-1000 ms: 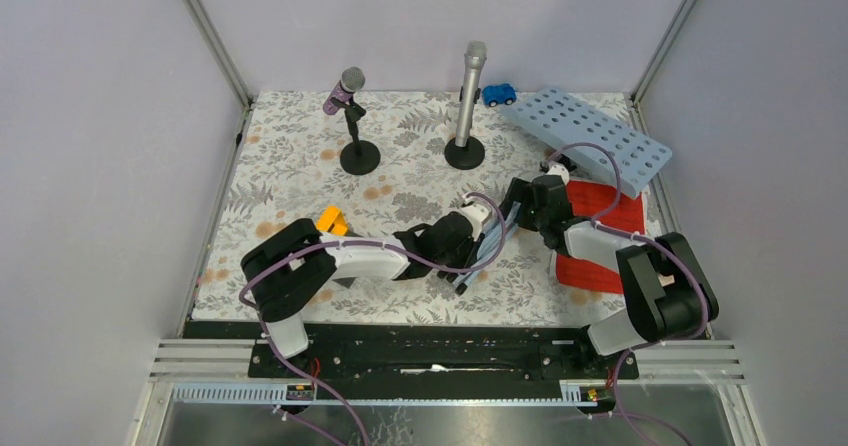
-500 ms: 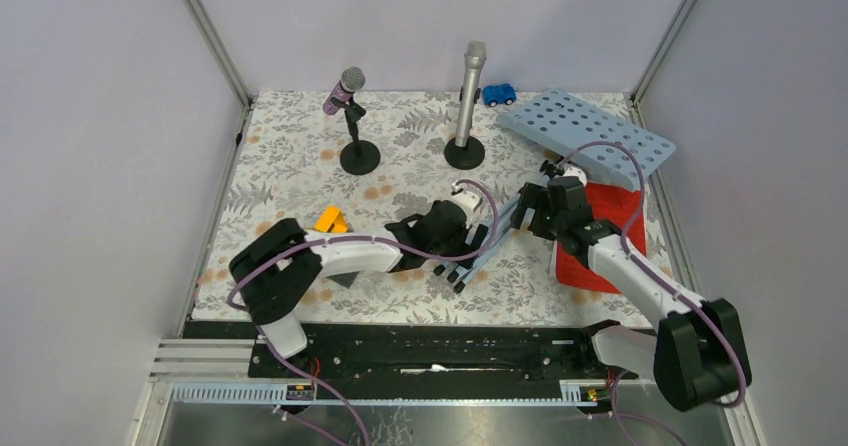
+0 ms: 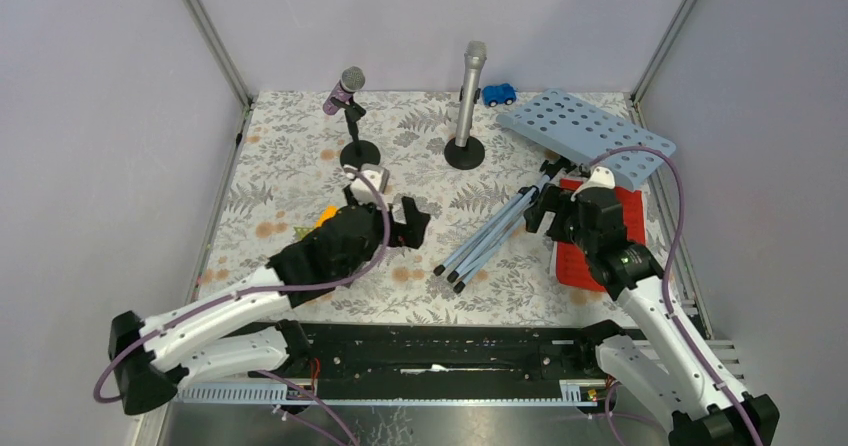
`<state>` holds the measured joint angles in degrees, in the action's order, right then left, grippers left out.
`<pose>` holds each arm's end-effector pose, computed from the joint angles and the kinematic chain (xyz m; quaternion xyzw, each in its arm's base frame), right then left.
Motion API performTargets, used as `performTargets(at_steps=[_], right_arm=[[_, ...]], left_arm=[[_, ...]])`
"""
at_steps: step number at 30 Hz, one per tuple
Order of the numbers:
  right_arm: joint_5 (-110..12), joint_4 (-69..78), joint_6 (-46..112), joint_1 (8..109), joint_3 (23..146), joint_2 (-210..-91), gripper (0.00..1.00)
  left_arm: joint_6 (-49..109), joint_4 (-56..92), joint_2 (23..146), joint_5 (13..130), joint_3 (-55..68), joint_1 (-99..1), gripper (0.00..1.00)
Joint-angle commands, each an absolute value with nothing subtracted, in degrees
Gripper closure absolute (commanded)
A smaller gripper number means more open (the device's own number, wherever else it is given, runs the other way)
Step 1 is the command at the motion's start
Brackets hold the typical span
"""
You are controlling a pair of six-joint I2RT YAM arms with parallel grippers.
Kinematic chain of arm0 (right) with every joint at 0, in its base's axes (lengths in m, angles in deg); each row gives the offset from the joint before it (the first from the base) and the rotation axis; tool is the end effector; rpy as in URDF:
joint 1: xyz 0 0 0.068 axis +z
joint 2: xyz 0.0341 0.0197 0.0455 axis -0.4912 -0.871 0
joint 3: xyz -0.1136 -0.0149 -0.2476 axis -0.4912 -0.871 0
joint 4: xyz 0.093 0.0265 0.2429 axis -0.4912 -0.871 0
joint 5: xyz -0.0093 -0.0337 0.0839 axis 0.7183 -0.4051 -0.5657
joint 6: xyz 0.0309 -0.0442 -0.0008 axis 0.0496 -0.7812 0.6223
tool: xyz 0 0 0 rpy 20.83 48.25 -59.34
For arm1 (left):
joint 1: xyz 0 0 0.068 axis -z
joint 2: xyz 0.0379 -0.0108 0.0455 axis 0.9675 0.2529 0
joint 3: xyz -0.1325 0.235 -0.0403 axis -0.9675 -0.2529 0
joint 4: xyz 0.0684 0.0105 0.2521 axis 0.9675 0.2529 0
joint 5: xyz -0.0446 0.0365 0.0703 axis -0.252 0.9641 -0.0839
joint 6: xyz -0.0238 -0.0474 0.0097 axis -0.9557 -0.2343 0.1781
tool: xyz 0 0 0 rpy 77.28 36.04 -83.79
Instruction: Pack up the instrument practice props
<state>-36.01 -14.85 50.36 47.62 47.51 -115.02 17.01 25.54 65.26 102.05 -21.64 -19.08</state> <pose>0.1743 0.0540 0.2820 0.0677 0.8486 0.1549 0.5013 0.1380 -0.1823 0.3077 0.1060 0.7930 -0.2567 0.5423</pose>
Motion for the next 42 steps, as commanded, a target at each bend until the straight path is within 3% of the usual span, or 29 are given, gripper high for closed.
performTargets(at_steps=[1, 5, 13, 18, 23, 37, 42], right_arm=[[-40.00, -13.63, 50.83, 47.30, 50.51, -115.39, 0.00], [-45.29, -8.28, 54.87, 47.66, 59.04, -127.64, 0.00], [-31.63, -0.48, 51.15, 55.13, 81.87, -149.14, 0.00], [-28.66, 0.63, 48.74, 56.98, 94.72, -161.37, 0.00], [-25.30, -2.84, 48.45, 57.53, 104.94, -170.09, 0.00], [-16.29, -9.17, 43.61, 58.99, 123.09, -187.80, 0.02], [-10.36, -11.15, 42.99, 59.86, 126.54, -190.96, 0.09]], left_arm=[[10.87, 39.88, 58.45, 109.66, -21.33, -19.45, 0.01], [8.71, 51.82, 54.21, 111.25, -16.89, -19.43, 0.01], [9.82, 65.97, 45.41, 118.61, -6.65, -19.44, 0.01], [11.31, 67.36, 41.05, 122.06, -7.76, -19.42, 0.01], [11.59, 68.05, 44.13, 121.41, -10.12, -19.45, 0.01], [12.09, 65.36, 42.82, 120.48, -15.18, -19.41, 0.01], [12.06, 65.34, 42.76, 119.74, -15.63, -19.41, 0.01]])
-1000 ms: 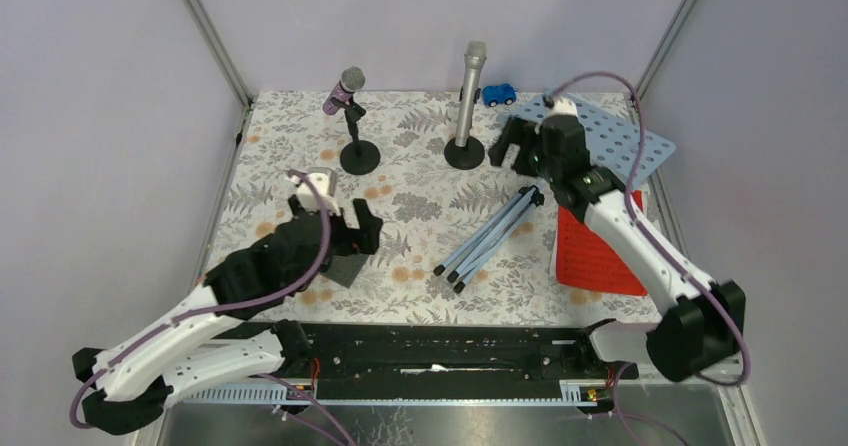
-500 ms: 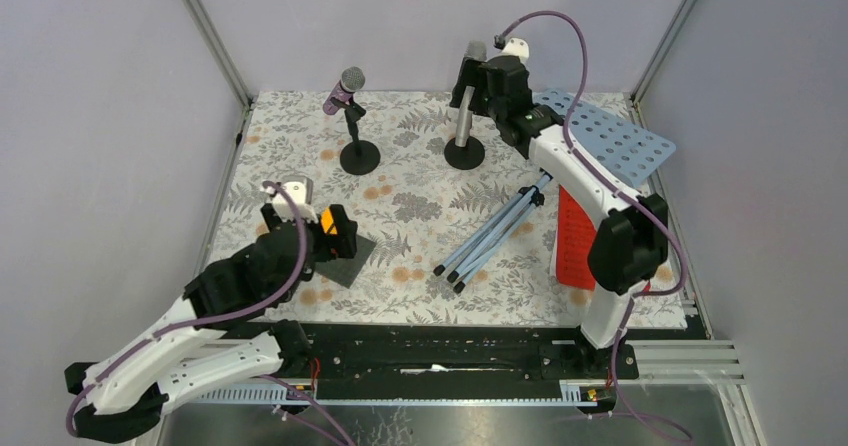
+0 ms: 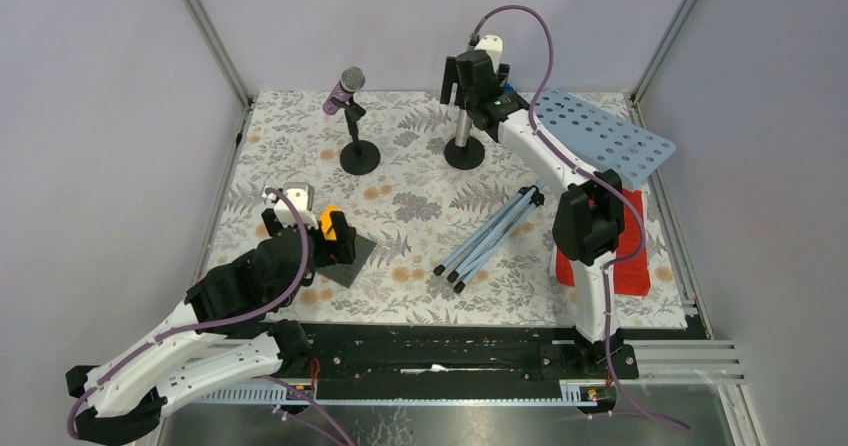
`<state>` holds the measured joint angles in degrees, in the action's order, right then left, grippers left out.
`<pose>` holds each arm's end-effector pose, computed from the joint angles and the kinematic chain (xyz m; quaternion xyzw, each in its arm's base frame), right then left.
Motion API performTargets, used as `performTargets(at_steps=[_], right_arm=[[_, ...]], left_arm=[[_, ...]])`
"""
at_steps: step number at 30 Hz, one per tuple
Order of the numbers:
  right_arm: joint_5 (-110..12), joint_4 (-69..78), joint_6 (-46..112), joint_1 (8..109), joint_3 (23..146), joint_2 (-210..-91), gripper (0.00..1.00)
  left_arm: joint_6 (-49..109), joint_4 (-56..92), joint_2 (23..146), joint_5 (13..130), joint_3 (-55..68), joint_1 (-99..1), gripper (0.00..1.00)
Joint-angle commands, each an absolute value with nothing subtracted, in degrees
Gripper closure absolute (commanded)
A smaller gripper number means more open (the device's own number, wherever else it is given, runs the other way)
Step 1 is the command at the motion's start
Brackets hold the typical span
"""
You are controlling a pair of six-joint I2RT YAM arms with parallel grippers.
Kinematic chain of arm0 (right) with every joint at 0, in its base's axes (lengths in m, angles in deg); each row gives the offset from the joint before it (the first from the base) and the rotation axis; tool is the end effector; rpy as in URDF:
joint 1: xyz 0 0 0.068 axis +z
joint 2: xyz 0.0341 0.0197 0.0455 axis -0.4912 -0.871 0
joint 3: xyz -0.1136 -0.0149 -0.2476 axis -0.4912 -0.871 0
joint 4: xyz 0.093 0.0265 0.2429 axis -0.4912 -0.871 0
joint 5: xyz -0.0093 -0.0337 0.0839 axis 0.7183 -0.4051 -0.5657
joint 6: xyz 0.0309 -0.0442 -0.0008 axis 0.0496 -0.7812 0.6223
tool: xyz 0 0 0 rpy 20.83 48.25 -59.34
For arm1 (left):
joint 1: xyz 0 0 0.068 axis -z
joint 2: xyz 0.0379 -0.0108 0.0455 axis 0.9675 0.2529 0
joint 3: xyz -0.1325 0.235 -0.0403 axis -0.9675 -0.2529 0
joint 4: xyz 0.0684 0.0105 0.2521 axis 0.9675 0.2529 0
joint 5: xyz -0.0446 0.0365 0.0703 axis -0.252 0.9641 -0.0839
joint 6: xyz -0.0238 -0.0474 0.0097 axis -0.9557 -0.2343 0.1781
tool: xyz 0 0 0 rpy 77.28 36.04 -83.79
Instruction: Pack up the instrument practice props
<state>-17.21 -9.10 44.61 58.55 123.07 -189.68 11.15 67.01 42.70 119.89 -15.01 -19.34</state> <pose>0.4454 0.2318 0.3394 0.0432 0.8098 0.0716 0.5807 0.0781 -0.0747 0.3390 0.0120 0.8309 -0.1055 0.5463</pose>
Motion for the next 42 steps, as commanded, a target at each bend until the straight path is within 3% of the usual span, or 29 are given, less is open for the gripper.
performTargets(at_steps=[1, 6, 10, 23, 27, 34, 42], right_arm=[[-9.94, -11.41, 43.17, 59.95, 126.66, -191.26, 0.10], [-7.92, -13.04, 42.92, 60.87, 127.26, -192.28, 0.13], [-7.86, -13.01, 42.20, 61.30, 126.15, -191.28, 0.25], [-18.49, -1.99, 38.23, 63.11, 108.62, -177.31, 0.95], [-22.09, 0.66, 35.83, 64.66, 100.25, -169.38, 0.99], [-40.05, -1.02, 33.72, 65.23, 92.66, -157.32, 1.00], [-61.78, -2.46, 24.60, 68.64, 86.02, -153.50, 1.00]], left_arm=[[12.10, 65.37, 42.89, 119.70, -15.68, -19.39, 0.01], [12.09, 65.29, 43.16, 120.00, -15.74, -19.41, 0.01], [12.17, 65.29, 42.91, 120.38, -15.99, -19.45, 0.01], [12.92, 64.85, 45.22, 119.96, -16.27, -19.45, 0.01], [12.93, 64.70, 45.11, 119.79, -16.39, -19.40, 0.01], [13.60, 64.03, 45.11, 119.34, -16.71, -19.45, 0.01], [14.02, 63.32, 42.85, 118.37, -16.81, -19.45, 0.01]])
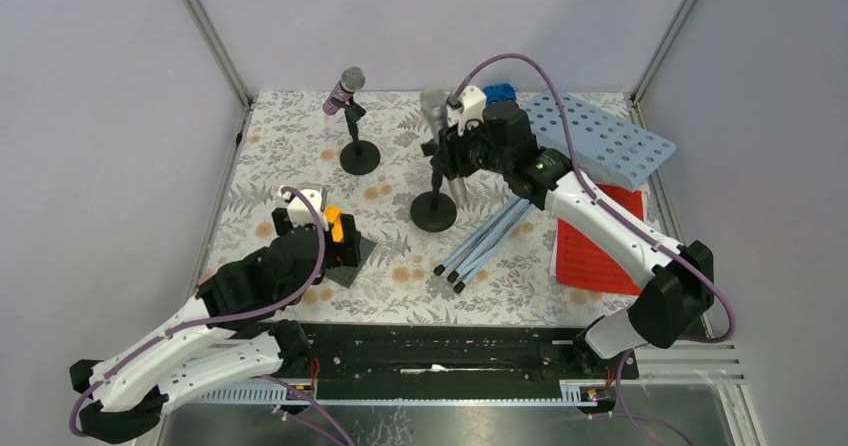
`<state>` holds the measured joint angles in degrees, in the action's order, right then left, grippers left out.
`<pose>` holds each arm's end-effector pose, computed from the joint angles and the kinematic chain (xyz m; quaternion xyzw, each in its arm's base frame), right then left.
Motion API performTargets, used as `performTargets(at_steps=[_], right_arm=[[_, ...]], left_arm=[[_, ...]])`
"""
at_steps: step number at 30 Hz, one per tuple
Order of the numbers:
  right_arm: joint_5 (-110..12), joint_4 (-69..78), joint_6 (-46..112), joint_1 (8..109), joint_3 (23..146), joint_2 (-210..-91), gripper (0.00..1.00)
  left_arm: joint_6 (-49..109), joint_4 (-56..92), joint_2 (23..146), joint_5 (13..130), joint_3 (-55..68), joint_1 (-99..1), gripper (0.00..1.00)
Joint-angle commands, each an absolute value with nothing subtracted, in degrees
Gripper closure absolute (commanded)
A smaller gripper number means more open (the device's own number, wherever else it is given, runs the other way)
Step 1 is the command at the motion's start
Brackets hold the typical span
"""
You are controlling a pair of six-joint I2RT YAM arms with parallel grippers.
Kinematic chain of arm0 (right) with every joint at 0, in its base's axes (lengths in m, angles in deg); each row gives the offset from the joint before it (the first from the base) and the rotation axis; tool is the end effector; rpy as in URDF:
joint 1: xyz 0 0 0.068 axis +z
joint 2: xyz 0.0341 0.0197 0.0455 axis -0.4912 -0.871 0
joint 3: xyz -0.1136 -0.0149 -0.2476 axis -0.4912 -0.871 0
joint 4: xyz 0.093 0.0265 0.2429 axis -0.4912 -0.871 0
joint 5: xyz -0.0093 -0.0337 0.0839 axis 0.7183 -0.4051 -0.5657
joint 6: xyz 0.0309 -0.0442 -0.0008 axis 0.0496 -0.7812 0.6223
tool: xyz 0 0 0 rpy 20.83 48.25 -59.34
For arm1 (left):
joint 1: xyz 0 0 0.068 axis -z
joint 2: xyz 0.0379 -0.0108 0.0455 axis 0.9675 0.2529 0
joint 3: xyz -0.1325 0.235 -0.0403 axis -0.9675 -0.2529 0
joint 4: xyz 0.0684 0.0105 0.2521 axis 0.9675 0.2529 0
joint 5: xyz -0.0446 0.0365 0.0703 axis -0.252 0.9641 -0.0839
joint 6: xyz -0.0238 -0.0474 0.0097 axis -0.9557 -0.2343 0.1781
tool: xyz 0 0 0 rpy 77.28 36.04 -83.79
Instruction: Pack up the instrument practice props
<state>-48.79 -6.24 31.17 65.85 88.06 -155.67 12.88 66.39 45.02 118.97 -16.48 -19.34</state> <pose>0.2833 0.2151 0.3722 -0.2569 0.7678 0.2585 0.5269 0.0842 -0.0845 0.3282 0.0397 0.8424 -0.0843 0.5307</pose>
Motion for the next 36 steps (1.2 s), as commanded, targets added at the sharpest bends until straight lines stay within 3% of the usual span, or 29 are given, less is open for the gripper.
performTargets(at_steps=[1, 3, 12, 15, 17, 21, 29, 36], right_arm=[[-63.48, -2.12, 23.03, 69.24, 84.97, -153.42, 0.99], [-66.79, 1.26, 20.41, 70.21, 81.46, -152.70, 0.94], [-74.76, 13.92, 6.66, 72.80, 68.88, -146.79, 0.91], [-74.99, 11.30, 4.16, 72.75, 69.09, -146.30, 0.77], [-74.36, 9.56, 3.90, 72.75, 69.74, -146.57, 0.59], [-74.20, 9.01, 4.89, 72.76, 70.27, -146.76, 0.36], [-73.78, 9.90, 3.79, 72.75, 67.83, -142.81, 0.17], [-70.71, 19.27, 14.55, 72.75, 63.85, -140.50, 0.12]], left_arm=[[14.52, 62.64, 42.04, 118.00, -16.99, -19.41, 0.01], [15.93, 60.43, 39.80, 116.34, -17.46, -19.45, 0.01], [17.31, 51.28, 35.75, 108.73, -18.83, -19.45, 0.01], [19.00, 46.55, 35.83, 106.76, -21.32, -19.40, 0.01], [20.40, 42.92, 36.24, 105.47, -23.33, -19.45, 0.01], [22.92, 36.06, 37.80, 103.85, -26.07, -19.44, 0.01], [29.98, 20.71, 38.20, 97.40, -34.14, -19.44, 0.01], [29.28, 16.19, 35.96, 96.65, -38.04, -19.45, 0.01]])
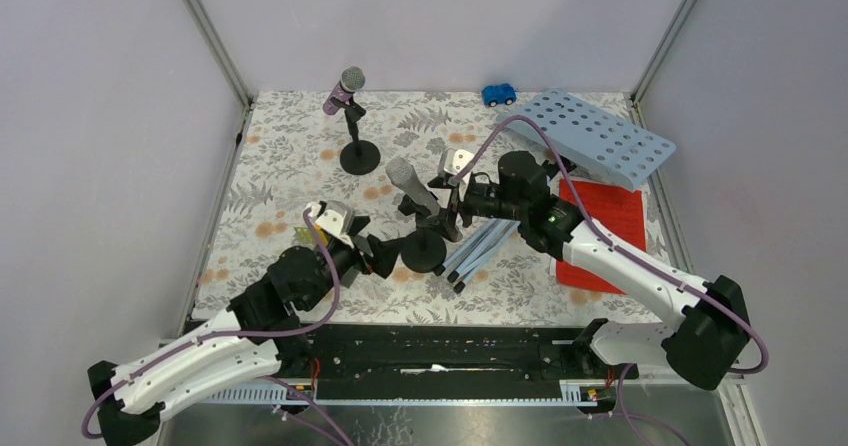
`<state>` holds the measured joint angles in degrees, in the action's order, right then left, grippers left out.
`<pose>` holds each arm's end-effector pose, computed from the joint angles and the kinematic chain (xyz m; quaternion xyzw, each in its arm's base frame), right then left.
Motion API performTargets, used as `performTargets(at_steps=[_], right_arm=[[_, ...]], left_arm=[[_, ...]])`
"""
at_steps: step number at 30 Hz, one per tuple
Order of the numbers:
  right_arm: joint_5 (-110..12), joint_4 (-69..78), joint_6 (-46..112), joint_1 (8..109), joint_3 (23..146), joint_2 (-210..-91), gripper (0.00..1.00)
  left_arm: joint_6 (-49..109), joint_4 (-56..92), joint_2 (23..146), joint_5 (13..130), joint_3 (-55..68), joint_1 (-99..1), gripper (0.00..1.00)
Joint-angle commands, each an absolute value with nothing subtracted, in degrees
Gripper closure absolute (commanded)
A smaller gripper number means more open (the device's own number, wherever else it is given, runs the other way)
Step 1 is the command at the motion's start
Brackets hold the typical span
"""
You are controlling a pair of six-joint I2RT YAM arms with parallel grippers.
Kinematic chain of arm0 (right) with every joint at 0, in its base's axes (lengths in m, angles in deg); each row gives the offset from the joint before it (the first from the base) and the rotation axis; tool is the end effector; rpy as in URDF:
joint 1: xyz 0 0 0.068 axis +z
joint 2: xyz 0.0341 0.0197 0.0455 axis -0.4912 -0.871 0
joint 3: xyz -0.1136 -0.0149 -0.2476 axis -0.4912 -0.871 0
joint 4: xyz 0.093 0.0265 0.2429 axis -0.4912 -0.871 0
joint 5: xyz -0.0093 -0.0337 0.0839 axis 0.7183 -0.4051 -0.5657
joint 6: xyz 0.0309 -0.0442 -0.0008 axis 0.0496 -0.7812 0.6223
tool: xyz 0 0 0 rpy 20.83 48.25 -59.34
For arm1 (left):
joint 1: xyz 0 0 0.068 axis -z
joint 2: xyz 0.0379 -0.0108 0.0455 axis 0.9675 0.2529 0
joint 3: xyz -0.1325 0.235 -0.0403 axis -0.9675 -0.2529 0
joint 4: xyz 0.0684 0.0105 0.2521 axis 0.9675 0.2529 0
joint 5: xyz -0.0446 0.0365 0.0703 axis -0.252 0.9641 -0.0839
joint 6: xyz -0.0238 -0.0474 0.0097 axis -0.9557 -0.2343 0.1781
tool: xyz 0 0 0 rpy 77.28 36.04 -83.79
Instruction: Pack up the instrument practice props
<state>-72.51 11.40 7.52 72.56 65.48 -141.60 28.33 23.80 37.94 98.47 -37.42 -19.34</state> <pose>0.2012 0.2140 0.3400 -0.5271 0.5387 0.3347 0.5657 0.0892 -0.1118 0.2908 0.1604 0.7143 -0.2829 0.6197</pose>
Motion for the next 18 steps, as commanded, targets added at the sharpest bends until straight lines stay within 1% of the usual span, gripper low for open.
performTargets(at_steps=[1, 6, 11, 14, 15, 18], right_arm=[[-69.92, 20.43, 16.50, 72.80, 63.59, -140.72, 0.13], [-68.24, 24.59, 23.02, 72.84, 62.32, -142.44, 0.15], [-65.79, 26.09, 23.61, 73.15, 60.64, -143.98, 0.16], [-65.68, 25.92, 23.17, 73.26, 61.00, -145.72, 0.19], [-65.60, 25.85, 22.93, 73.34, 61.24, -146.09, 0.22], [-65.45, 26.19, 22.10, 73.43, 61.69, -146.95, 0.41]], left_arm=[[29.16, 16.40, 35.75, 96.89, -38.07, -19.45, 0.01], [28.89, 18.23, 35.04, 98.09, -37.43, -19.40, 0.01], [28.39, 19.80, 36.02, 98.26, -36.93, -19.45, 0.01], [27.93, 19.85, 36.36, 98.11, -37.01, -19.45, 0.01], [27.84, 19.77, 36.37, 98.22, -37.01, -19.44, 0.01], [27.39, 19.41, 36.37, 99.56, -37.41, -19.45, 0.01]])
